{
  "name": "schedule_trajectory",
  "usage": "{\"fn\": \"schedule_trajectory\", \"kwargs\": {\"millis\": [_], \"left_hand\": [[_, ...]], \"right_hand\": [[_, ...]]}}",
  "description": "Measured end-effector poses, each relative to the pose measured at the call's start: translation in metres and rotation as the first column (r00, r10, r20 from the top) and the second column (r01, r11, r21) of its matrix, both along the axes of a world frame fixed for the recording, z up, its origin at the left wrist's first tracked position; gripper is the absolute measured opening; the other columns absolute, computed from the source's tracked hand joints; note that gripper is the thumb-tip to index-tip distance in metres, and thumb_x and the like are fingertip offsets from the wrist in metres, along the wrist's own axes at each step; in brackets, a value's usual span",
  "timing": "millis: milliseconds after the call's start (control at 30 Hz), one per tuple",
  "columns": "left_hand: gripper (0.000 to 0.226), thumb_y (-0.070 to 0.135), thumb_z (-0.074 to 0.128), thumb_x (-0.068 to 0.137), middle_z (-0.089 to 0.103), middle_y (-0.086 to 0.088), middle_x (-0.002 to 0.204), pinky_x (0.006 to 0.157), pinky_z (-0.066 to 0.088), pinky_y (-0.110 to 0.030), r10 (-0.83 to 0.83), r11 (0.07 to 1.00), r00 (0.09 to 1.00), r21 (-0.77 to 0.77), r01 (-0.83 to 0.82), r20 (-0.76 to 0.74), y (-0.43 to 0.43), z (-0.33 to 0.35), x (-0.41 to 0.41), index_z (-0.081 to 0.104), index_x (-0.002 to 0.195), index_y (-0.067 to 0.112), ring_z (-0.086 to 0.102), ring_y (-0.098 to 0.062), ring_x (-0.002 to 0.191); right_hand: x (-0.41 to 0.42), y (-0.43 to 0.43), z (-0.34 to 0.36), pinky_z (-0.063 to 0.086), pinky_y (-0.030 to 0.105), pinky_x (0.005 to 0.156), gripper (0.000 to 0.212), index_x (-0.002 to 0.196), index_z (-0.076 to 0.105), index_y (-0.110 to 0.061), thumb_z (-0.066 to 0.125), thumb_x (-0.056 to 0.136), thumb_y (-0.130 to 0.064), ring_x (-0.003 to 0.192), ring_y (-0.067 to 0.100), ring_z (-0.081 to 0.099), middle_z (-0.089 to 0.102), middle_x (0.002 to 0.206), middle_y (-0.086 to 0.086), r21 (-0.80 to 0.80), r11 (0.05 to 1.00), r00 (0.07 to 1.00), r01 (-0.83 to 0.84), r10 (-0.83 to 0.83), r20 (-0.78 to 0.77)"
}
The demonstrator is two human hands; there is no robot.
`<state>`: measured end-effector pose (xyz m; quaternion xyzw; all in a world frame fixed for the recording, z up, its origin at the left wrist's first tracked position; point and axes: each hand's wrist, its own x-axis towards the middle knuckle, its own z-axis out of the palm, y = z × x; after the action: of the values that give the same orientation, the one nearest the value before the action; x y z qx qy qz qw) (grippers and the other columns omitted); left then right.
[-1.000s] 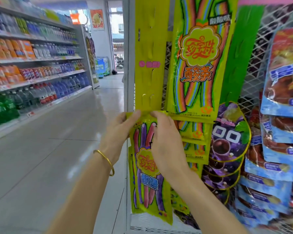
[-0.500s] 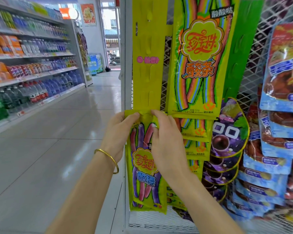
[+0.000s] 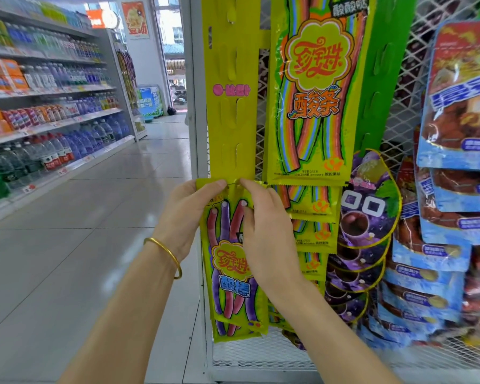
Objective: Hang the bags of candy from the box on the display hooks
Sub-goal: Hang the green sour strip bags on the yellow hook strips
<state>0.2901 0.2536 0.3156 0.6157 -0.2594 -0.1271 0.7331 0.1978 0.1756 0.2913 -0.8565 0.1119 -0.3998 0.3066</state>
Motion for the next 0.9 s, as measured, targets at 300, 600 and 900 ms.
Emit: {"fn": "schedule_trajectory", "kwargs": {"millis": [300,600,900], "left_hand": [[0.017,0.013,0.051,0.091,0.069,0.002,0.066,0.056,0.051,-0.023,0.016,0.998,0.999,0.056,-0.019,0.046,0.001,-0.001,0.005,0.061,0.077,0.012,0.063,-0.011,0.057],[0.017,0.019,0.045,0.095,0.071,-0.005,0.098,0.085,0.052,-0.040,-0.107,0.990,0.992,0.100,0.099,0.069,0.003,0.000,0.009,0.059,0.103,0.014,0.066,-0.020,0.087],[0.013,0.018,0.046,0.094,0.067,-0.003,0.080,0.074,0.050,-0.037,-0.015,0.997,1.000,0.070,0.014,0.010,-0.007,0.004,0.010,0.058,0.089,0.015,0.062,-0.016,0.068]], "right_hand": [[-0.003,0.002,-0.006,0.047,0.042,0.093,0.060,0.143,0.030,-0.028,0.048,0.092,-0.003,0.114,0.027,0.054,0.051,0.130,0.005,-0.005,1.000,0.999,-0.022,0.022,-0.046],[0.005,0.001,-0.007,0.052,0.039,0.072,0.040,0.128,0.037,-0.032,0.041,0.096,-0.008,0.084,0.022,0.060,0.060,0.102,0.004,0.068,0.998,0.999,-0.002,-0.001,0.037],[0.010,0.002,-0.004,0.052,0.041,0.078,0.039,0.131,0.041,-0.023,0.045,0.096,-0.009,0.096,0.023,0.062,0.062,0.115,0.006,0.079,0.996,0.997,0.034,-0.039,0.069]]}}
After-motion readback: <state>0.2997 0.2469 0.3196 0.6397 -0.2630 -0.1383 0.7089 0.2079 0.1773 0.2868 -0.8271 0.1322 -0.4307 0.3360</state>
